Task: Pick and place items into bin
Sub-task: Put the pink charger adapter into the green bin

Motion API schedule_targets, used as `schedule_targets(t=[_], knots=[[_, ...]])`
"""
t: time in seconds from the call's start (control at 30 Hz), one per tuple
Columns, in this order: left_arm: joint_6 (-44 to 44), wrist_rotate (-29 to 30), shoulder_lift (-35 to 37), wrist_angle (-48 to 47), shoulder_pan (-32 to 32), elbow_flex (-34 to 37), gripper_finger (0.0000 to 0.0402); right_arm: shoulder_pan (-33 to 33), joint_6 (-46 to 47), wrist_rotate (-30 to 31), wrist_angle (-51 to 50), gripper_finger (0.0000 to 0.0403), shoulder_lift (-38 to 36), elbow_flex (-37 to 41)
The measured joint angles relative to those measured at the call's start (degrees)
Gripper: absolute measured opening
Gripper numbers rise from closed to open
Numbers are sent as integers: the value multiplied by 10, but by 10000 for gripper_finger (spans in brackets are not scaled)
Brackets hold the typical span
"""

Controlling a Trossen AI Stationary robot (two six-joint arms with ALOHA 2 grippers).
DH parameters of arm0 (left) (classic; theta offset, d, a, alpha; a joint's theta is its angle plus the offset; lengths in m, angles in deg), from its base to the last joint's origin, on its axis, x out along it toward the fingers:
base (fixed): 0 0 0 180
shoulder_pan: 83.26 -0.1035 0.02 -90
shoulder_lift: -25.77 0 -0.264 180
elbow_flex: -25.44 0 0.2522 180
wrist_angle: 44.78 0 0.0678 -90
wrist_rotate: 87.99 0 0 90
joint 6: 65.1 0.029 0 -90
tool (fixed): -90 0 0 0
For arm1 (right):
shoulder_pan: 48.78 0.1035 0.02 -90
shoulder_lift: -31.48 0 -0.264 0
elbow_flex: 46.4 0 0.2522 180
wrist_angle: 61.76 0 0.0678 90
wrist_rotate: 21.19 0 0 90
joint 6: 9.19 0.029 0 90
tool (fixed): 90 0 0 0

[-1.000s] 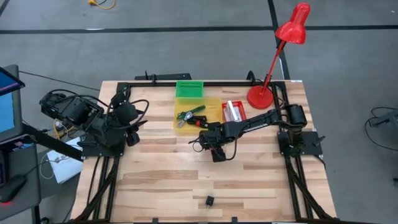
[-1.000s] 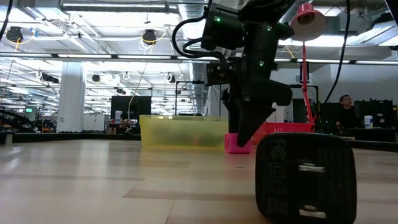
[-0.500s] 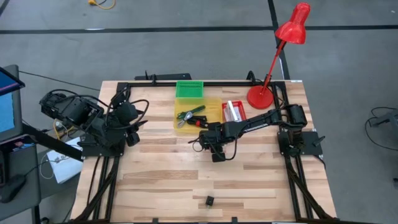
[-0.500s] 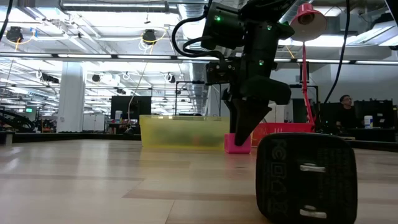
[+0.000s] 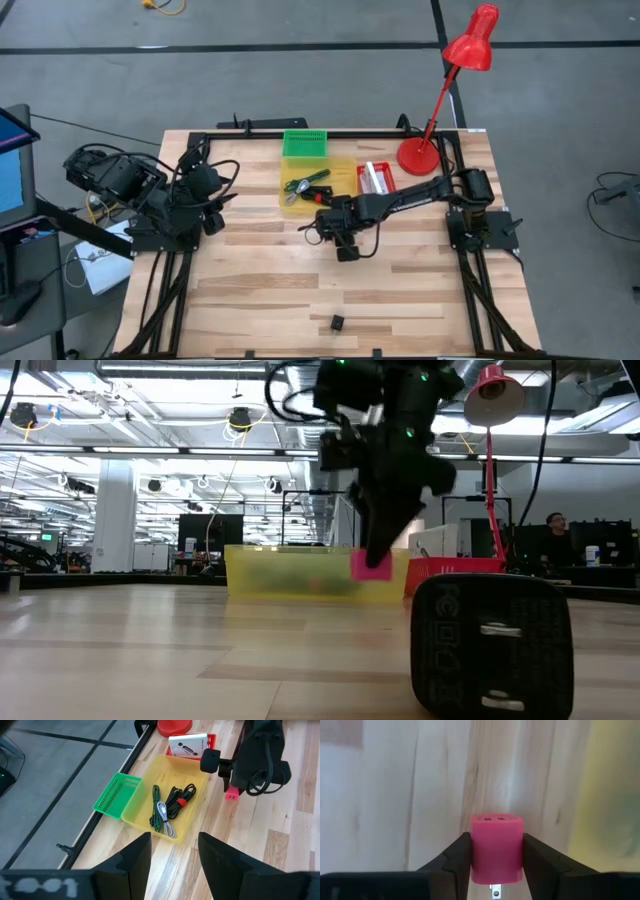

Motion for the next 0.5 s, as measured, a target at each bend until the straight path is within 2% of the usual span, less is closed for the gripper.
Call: schedule_targets(t=[0.5], knots=[[0, 1, 0, 0, 0, 0, 156, 0, -53, 32, -86, 132, 0, -149]])
